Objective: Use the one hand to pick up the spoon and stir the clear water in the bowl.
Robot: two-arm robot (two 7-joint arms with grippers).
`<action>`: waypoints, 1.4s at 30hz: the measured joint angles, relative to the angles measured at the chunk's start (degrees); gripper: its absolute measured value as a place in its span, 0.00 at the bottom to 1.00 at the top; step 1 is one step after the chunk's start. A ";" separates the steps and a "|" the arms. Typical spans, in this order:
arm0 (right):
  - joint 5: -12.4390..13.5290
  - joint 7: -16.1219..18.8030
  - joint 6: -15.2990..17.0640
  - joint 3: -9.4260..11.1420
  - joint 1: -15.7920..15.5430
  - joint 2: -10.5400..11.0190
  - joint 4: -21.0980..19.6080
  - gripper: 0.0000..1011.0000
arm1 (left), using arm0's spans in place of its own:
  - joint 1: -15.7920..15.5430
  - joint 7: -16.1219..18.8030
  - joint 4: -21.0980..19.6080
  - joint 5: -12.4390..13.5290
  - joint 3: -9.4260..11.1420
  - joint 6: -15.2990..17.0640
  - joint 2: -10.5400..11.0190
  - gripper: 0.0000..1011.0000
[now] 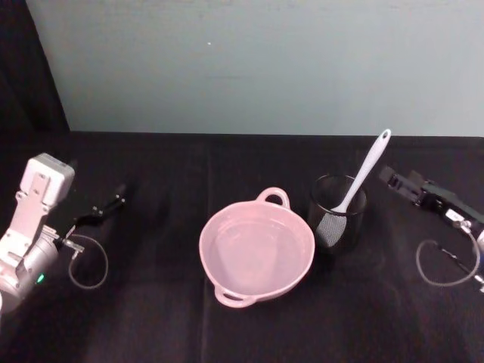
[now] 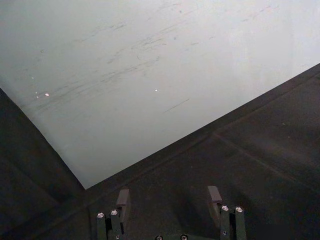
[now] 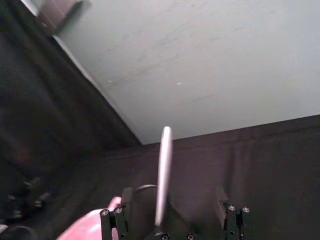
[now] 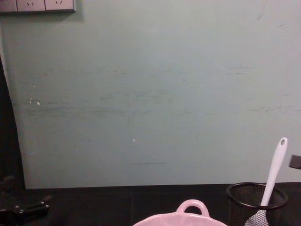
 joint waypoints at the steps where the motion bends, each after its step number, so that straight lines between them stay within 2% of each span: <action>1: 0.51 0.66 0.19 -0.18 0.37 -0.22 0.38 0.99 | 0.00 0.00 0.00 0.00 0.00 0.00 0.00 0.99; 5: 3.25 4.34 0.25 -1.26 2.74 -2.01 3.41 0.99 | 0.00 0.00 0.00 0.00 0.00 0.00 0.00 0.99; 9: 4.48 6.21 -0.43 -2.28 4.48 -3.42 6.01 0.99 | 0.00 0.00 0.00 0.00 0.00 0.00 0.00 0.99; 15: 4.93 8.20 -1.61 -4.21 7.21 -4.80 9.89 0.99 | 0.00 0.00 0.00 0.00 0.00 0.00 0.00 0.99; 22: 5.57 9.18 -2.48 -5.50 8.92 -5.21 12.07 0.99 | 0.00 0.00 0.00 0.00 0.00 0.00 0.00 0.99; 33: 6.29 9.72 -2.96 -7.41 10.94 -5.04 14.07 0.73 | 0.01 0.00 0.00 0.00 0.00 0.00 0.00 0.99; 34: 6.34 9.71 -3.11 -7.63 11.09 -4.91 14.14 0.66 | 0.00 0.00 0.00 0.00 0.00 0.00 0.00 0.99; 35: 6.36 9.70 -3.20 -7.74 11.17 -4.85 14.18 0.66 | 0.00 0.00 0.00 0.00 0.00 0.00 0.00 0.99; 42: 6.50 9.55 -4.30 -8.62 11.69 -4.16 14.43 0.44 | 0.00 0.00 0.00 0.00 0.00 0.00 0.00 0.99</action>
